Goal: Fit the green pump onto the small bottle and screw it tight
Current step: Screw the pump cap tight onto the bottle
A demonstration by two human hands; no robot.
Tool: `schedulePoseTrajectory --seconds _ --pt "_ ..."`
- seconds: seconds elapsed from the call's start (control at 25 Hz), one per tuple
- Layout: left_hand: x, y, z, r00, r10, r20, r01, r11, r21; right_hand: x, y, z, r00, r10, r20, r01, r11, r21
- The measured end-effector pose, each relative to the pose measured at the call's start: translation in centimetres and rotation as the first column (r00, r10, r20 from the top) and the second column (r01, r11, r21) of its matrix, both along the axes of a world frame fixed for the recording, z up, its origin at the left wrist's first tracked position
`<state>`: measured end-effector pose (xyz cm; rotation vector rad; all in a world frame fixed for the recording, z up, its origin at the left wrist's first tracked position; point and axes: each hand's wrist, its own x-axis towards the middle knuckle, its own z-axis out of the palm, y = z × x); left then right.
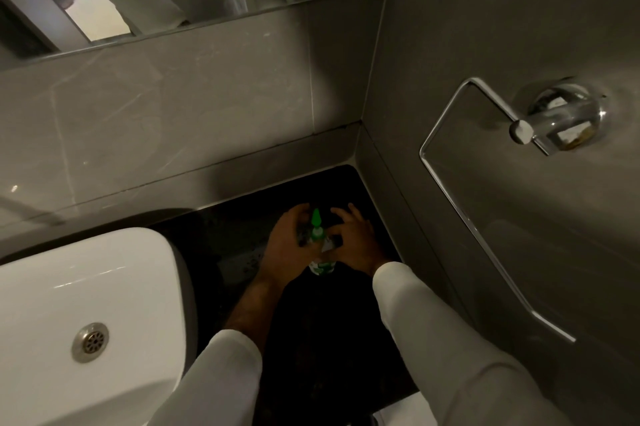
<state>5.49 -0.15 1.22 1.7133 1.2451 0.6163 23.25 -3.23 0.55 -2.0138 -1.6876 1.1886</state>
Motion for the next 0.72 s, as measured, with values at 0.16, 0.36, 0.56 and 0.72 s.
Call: schedulePoseTrajectory --seconds 0.16,0.36,0.56,0.72 --pt "0.1 0.6 0.7 0.996 -0.034 -0.077 0.034 0.999 -0.002 -0.2 -0.2 -0.2 0.996 -0.081 -0.030 0.080 0.996 -0.034" --pt "0.5 0.8 1.3 0.994 -0.031 -0.105 0.032 0.999 0.009 0.0 0.0 -0.2 0.998 -0.063 -0.009 0.063 0.997 -0.047" --pt "0.2 1.4 0.6 0.973 -0.156 -0.168 0.160 0.987 0.010 0.2 0.0 -0.3 1.000 -0.007 -0.001 0.007 1.000 0.001" --pt "0.3 1.0 0.4 0.986 -0.013 -0.168 0.013 1.000 -0.005 -0.1 0.1 -0.5 1.000 -0.005 0.014 0.004 1.000 0.004"
